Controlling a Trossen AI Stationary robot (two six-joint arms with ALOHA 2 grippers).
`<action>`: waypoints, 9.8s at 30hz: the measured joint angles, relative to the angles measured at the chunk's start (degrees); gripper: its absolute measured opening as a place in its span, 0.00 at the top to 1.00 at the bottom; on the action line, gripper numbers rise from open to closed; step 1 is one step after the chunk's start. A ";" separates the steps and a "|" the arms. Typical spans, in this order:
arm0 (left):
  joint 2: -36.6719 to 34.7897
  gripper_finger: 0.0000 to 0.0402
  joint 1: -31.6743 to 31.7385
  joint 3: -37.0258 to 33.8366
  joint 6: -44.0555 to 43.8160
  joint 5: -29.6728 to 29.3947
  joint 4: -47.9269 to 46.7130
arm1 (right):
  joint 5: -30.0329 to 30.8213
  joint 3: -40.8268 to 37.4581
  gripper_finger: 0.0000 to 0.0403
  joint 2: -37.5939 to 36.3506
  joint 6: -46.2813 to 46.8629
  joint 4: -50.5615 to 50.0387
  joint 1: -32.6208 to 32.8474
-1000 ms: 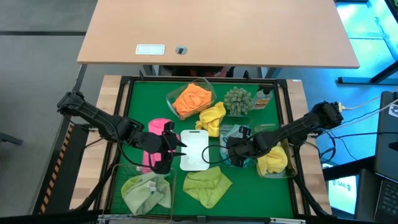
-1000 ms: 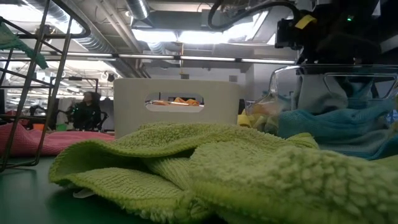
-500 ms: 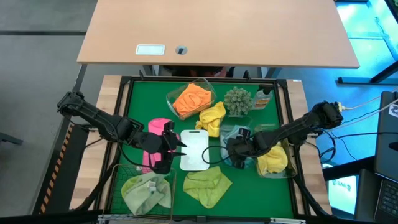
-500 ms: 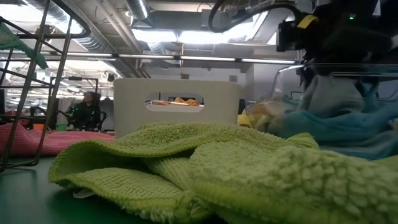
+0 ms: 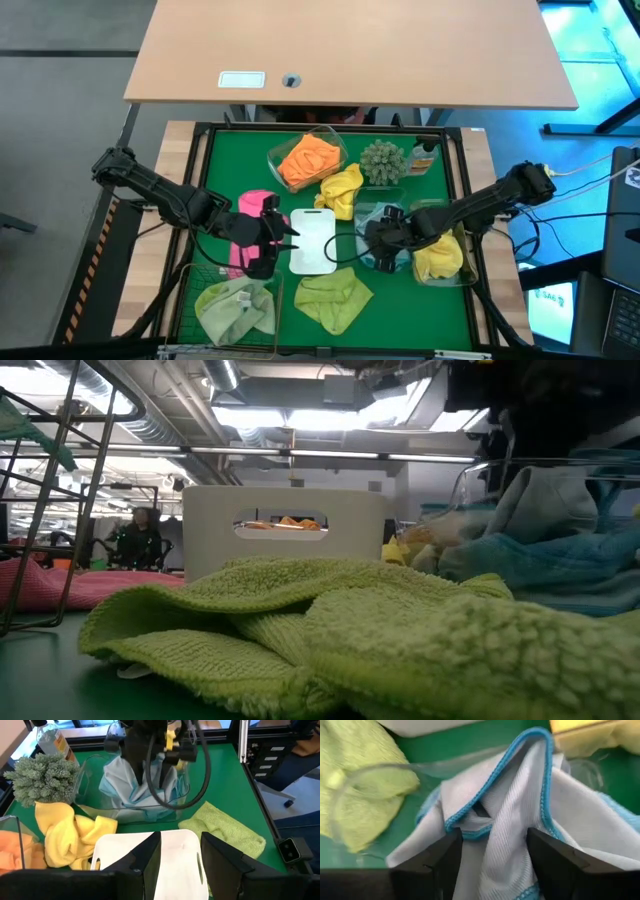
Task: Sort microfiber towel by color & place in baskets
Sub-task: Put the light blue microfiber towel into the middle transparent bin, then put the pink microfiber towel into the white bin, then put the yellow microfiber towel into the right transparent bin
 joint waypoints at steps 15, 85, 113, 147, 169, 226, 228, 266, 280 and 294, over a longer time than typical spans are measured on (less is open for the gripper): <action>-0.07 0.67 1.86 0.00 -13.30 -0.02 -20.57 | 0.43 14.30 0.45 -0.08 -1.26 -12.32 0.01; 0.00 0.98 21.51 -35.95 -26.53 8.31 -1.05 | 0.47 18.85 0.45 -0.11 -4.50 -10.64 0.01; -0.07 0.99 17.88 -0.90 -17.43 7.82 -14.29 | 0.47 18.83 0.45 -0.11 -4.48 -10.64 0.01; 5.00 0.99 8.83 -3.22 -22.53 -1.05 1.54 | 0.47 18.82 0.45 -0.09 -4.48 -10.13 0.04; 24.08 0.99 7.89 -3.30 -23.97 1.69 2.60 | 0.47 18.82 0.45 -0.09 -4.48 -9.77 0.04; 1.48 0.74 12.09 -3.32 -5.78 0.02 -0.04 | 8.30 18.82 0.45 -0.09 -12.02 5.31 -5.69; -0.93 0.74 12.74 -3.32 -4.13 0.10 -0.43 | 6.53 18.82 0.45 0.06 -12.14 5.99 -8.71; -7.43 0.74 14.82 -3.28 1.99 -0.02 -0.93 | -3.06 18.80 0.45 25.75 -36.45 6.41 -32.25; -7.41 0.74 14.82 -3.28 2.03 -0.02 -0.97 | -3.13 19.00 0.48 28.04 -36.24 7.39 -32.25; -7.41 0.74 14.80 -3.30 2.00 -0.02 -1.04 | -3.13 18.60 0.92 26.60 -36.24 6.69 -32.22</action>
